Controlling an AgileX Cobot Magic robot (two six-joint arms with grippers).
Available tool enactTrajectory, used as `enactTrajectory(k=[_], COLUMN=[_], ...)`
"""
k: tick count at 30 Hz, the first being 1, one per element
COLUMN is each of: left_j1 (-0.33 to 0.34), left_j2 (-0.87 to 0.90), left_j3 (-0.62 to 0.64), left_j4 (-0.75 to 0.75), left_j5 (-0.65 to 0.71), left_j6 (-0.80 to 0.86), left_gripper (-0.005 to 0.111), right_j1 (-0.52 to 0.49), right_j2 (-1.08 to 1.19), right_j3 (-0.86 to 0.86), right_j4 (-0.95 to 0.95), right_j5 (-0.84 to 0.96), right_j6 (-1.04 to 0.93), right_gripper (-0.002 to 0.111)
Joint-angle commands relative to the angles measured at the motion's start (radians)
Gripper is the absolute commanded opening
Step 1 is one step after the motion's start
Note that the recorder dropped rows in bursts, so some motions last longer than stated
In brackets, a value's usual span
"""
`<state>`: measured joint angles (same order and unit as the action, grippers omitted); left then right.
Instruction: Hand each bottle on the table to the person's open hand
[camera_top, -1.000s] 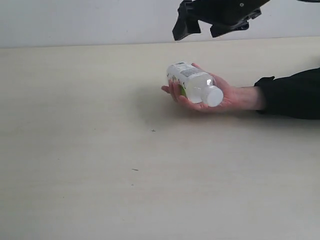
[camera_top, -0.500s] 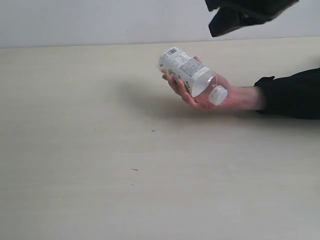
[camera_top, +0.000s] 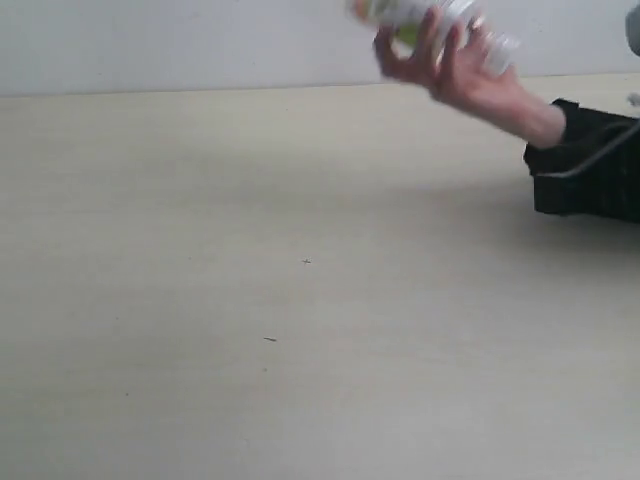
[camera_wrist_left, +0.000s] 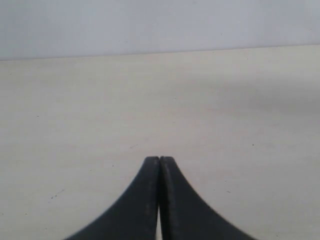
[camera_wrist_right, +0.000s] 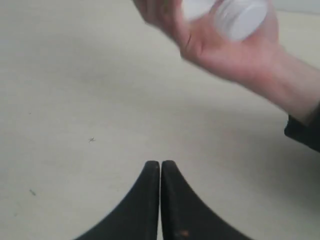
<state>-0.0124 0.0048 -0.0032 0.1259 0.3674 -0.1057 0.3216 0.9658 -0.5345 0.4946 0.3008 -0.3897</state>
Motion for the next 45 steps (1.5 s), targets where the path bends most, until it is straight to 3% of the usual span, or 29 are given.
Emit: enactTrajectory(k=[1,6,32,35,38,43,45], left_j1=[0.002,0.002,0.002,0.002,0.002,0.002,0.002], left_j2=[-0.005,-0.005,-0.005,-0.005,-0.005,-0.005,-0.005], left_j3=[0.003,0.003,0.003,0.003,0.003,0.003,0.003], left_j4=[0.000,0.000,0.000,0.000,0.000,0.000,0.000], left_j5=[-0.004,-0.004,-0.004,-0.004,-0.004,-0.004,-0.004], left_j6=[-0.004,-0.004,-0.004,-0.004,-0.004,-0.004,-0.004], left_gripper=[0.003,0.003,0.003,0.003,0.003,0.003,0.003], right_j1=[0.003,0.003,0.001,-0.021,-0.114,-0.166,-0.190], right_j2=[-0.106,-0.185,-0.216,-0.319,-0.506,-0.802,-0.890], right_j3=[0.181,0.262,0.262,0.262,0.303,0.530,0.534], right_j4=[0.054,0.060,0.063,0.039,0.045,0.040,0.035], right_j5=[-0.251,-0.312,-0.328,-0.259,-0.152,-0.318,-0.248], right_j6=[-0.012,0.001,-0.013,-0.019,-0.019,-0.075,-0.107], right_gripper=[0.001,0.001,0.001,0.001,0.001,0.001,0.001])
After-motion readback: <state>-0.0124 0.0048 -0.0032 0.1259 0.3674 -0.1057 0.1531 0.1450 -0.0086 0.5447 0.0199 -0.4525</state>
